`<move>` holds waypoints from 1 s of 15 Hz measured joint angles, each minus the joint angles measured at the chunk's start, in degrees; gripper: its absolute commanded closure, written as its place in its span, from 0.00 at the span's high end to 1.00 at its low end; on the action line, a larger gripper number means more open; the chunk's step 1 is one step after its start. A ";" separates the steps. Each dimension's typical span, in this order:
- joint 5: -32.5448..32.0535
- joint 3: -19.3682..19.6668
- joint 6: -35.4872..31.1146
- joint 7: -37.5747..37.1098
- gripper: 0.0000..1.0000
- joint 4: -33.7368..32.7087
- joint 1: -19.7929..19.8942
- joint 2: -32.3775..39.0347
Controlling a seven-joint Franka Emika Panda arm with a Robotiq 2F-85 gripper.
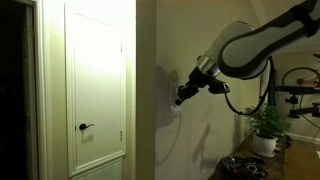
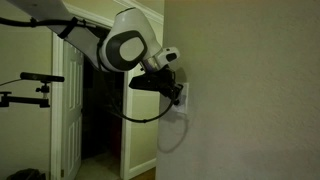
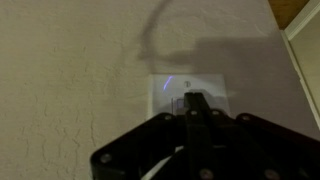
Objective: Push on the light switch
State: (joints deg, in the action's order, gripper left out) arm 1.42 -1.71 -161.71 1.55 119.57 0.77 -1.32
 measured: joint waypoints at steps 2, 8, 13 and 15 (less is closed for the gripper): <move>0.17 0.01 0.00 0.16 0.04 -0.01 0.00 0.01; 0.17 0.02 0.00 0.27 0.04 -0.03 0.00 0.03; -0.26 0.04 0.06 0.27 0.03 0.19 0.01 -0.03; -0.67 0.04 0.23 0.27 0.03 1.09 0.02 -0.07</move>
State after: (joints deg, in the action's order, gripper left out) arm 0.75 -1.66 -161.48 1.82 120.67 0.78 -1.39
